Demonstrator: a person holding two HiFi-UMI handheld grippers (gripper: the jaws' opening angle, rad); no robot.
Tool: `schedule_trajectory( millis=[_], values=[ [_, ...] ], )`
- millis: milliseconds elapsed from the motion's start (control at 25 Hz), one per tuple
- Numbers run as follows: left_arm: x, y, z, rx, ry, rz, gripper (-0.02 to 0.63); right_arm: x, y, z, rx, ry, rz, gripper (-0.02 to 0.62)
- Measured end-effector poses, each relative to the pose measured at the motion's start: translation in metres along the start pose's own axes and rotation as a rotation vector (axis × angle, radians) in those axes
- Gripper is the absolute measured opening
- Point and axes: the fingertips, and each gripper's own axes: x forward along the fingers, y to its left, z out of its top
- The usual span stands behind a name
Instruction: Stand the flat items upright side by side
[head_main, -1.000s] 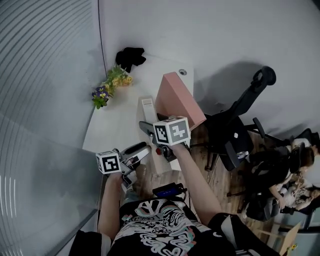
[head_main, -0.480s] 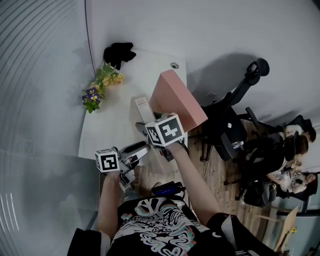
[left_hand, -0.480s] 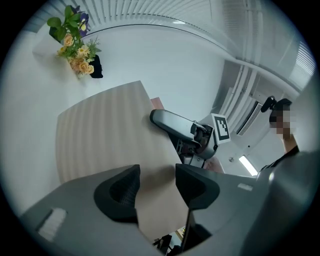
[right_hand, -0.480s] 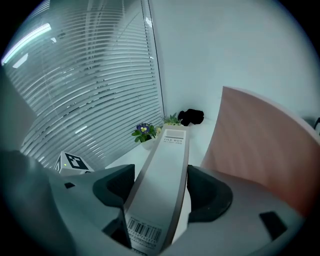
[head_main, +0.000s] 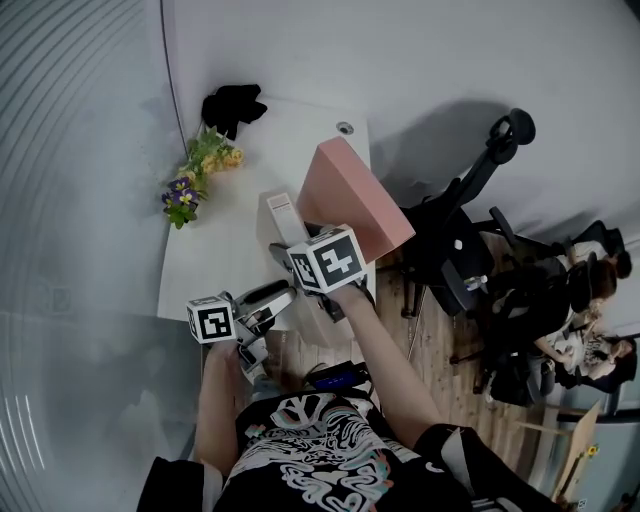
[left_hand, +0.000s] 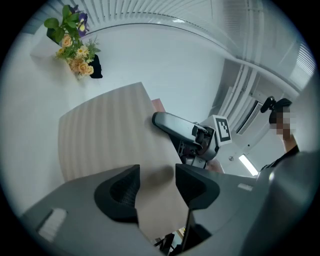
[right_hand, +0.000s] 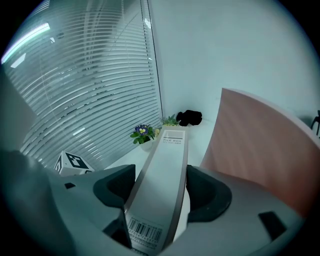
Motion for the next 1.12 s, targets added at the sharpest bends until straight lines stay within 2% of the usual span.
schedule_trajectory(
  millis=[120, 360, 720, 920, 1120],
  values=[
    [-0.002, -0.002, 0.008, -0.010, -0.044, 0.009, 0.210, -0.007, 0.002, 0.000, -0.005, -0.012, 0.004, 0.319],
    [-0.008, 0.004, 0.003, -0.001, -0.038, 0.019, 0.218, -0.006, 0.010, 0.004, -0.016, -0.044, -0.002, 0.316],
    [-0.006, 0.004, 0.005, 0.022, -0.035, 0.064, 0.222, -0.044, 0.005, 0.038, -0.042, -0.291, -0.042, 0.305],
    [-0.002, 0.001, 0.010, 0.054, -0.053, 0.078, 0.223, -0.052, 0.000, 0.041, -0.036, -0.366, -0.051, 0.304],
    [0.003, 0.007, 0.008, 0.086, -0.045, 0.144, 0.224, -0.059, -0.001, 0.045, -0.012, -0.440, -0.028, 0.297]
  ],
)
